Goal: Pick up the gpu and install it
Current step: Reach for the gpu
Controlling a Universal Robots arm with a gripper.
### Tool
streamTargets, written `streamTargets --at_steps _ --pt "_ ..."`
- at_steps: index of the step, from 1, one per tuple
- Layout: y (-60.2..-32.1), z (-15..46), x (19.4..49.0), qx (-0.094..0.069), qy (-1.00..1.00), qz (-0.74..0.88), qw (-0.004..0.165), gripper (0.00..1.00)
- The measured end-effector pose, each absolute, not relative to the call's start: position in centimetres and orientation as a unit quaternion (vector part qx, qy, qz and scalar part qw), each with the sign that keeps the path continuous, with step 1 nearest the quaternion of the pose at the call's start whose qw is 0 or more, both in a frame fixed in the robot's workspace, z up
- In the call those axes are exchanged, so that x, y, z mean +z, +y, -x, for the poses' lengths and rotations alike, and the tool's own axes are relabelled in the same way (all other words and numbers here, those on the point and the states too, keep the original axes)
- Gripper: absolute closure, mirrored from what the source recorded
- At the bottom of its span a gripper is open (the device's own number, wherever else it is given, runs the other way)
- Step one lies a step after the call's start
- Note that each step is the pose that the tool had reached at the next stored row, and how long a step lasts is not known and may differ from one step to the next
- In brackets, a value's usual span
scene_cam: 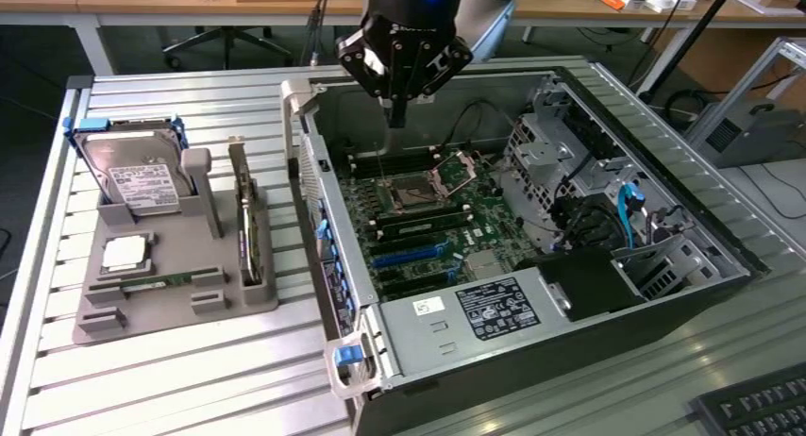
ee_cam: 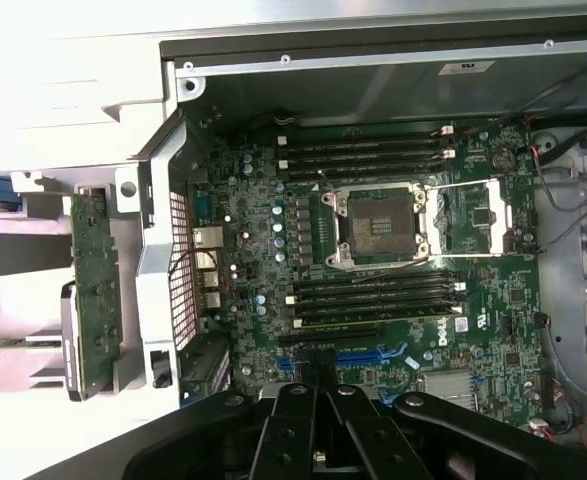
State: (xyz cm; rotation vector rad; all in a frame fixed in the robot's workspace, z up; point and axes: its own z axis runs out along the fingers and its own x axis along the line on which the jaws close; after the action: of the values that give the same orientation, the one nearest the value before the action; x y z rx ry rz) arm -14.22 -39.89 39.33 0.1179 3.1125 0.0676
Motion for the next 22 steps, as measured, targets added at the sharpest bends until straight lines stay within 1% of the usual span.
streamTargets --at_steps 22 --pt "-39.89 14.74 39.33 0.022 0.999 -0.038 0.013 0.90"
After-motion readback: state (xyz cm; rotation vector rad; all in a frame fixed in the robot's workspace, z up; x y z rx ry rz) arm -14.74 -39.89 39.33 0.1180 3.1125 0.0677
